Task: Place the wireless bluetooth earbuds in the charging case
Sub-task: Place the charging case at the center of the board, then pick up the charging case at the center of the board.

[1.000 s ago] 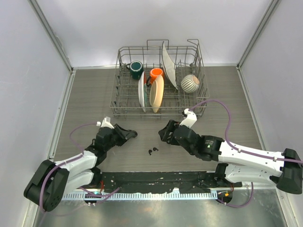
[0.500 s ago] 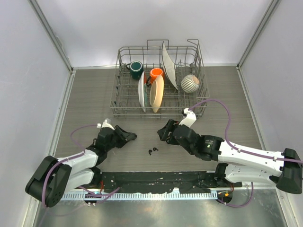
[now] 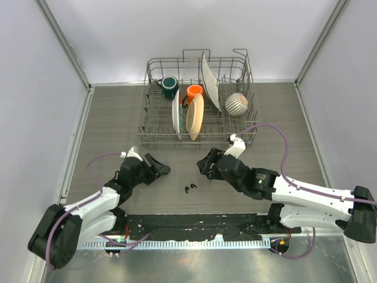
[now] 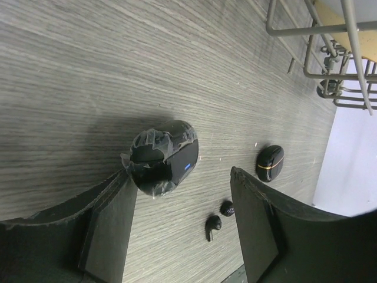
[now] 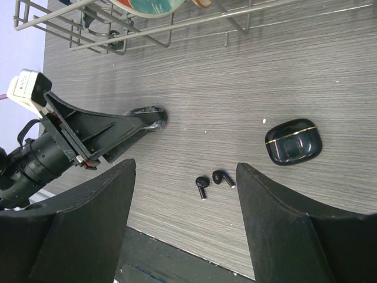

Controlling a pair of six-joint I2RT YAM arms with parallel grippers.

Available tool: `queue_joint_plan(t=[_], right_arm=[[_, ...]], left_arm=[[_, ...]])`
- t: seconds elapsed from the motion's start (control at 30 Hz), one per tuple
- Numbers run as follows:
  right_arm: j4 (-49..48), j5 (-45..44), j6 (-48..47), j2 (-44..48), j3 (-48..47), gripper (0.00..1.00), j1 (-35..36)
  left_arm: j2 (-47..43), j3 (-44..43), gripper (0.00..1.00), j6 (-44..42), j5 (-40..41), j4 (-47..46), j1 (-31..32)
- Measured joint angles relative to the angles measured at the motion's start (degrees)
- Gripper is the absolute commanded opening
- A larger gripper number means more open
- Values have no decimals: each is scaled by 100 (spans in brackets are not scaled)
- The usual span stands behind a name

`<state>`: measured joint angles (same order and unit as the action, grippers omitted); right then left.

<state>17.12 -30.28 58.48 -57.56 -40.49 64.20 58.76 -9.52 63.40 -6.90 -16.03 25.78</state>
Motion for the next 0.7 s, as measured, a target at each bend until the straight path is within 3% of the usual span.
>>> queue_joint_plan(t=[0.23, 0.57, 0.7], right_arm=[[-4, 17, 13, 232, 142, 75, -129], [264, 216, -372, 282, 149, 78, -726], [367, 439, -431, 251, 151, 79, -1080]], left_arm=[[-960, 0, 68, -131, 284, 1187, 0], [-3029, -306, 67, -557, 973, 3270, 0], [-3676, -533, 68, -909, 981, 3475, 0]])
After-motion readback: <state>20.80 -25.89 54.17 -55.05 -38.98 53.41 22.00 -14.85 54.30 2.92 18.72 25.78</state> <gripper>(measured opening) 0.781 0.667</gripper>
